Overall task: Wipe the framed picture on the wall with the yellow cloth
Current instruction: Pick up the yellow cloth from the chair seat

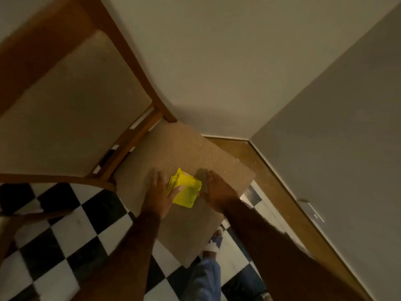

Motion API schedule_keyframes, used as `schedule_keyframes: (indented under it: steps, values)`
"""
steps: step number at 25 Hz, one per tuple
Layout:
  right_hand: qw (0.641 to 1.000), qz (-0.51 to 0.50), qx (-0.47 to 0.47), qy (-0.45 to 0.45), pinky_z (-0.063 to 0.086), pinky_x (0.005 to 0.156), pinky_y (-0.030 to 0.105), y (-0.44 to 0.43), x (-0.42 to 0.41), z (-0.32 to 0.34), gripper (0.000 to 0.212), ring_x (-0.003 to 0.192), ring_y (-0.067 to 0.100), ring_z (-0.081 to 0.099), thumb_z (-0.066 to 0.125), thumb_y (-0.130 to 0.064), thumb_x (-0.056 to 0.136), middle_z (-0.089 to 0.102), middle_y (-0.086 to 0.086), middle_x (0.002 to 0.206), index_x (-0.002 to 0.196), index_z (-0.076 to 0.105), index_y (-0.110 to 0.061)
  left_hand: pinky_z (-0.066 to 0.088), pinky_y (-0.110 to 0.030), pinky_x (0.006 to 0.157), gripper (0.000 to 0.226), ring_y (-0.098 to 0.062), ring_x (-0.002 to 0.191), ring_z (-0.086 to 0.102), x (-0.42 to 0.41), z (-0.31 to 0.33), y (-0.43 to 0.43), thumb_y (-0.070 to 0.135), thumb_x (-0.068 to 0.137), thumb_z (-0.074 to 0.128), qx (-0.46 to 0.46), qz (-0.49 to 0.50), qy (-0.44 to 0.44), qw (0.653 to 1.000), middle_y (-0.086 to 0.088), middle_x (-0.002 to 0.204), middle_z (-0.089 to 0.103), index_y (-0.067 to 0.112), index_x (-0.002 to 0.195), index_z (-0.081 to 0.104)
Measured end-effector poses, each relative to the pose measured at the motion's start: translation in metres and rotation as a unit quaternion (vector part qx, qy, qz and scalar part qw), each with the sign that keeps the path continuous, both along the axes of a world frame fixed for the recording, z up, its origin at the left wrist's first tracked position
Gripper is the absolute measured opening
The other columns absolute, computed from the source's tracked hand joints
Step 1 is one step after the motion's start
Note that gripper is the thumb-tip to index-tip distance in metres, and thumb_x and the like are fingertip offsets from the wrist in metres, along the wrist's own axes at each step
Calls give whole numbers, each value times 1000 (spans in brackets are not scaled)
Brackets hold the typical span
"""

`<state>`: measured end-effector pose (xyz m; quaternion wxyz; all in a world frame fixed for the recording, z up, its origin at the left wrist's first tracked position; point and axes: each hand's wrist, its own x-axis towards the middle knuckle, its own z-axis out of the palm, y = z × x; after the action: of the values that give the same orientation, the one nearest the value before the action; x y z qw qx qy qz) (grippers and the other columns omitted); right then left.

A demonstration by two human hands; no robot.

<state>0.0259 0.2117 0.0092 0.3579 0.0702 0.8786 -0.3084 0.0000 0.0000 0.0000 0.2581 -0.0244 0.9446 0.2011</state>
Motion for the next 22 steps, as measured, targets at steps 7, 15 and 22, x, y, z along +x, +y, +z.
schedule_keyframes:
  steps: [7, 15, 22]
  values:
    - [987, -132, -84, -21, 29, 112, 29, -37, -8, -55, 73, 143, 30, 42, 72, -22, 87, 44, 14, 155, 151, 40, -7, 35, -41, 108, 42, -39, 128, 45, 12, -53, 2, 30, 85, 76, -5, 59, -14, 998, -28, 120, 62, -7, 102, 67]
    - [967, -230, -106, -24, 44, 97, 28, -38, -18, -39, 39, 124, 30, 62, 59, -9, 91, 69, 12, 130, 129, 66, -10, 54, -37, 82, 41, -28, 94, 67, 6, -42, 5, 3, 74, 82, 181, 276, -100, 939, -14, 105, 72, 2, 112, 67]
    - [947, -296, -125, -19, 49, 103, 42, 8, -22, 39, 35, 122, 35, 62, 65, -8, 88, 69, 19, 127, 123, 70, -3, 52, -44, 94, 26, -30, 97, 68, -8, 59, 29, -5, 84, 70, 349, 253, -131, 893, -24, 110, 72, 0, 110, 70]
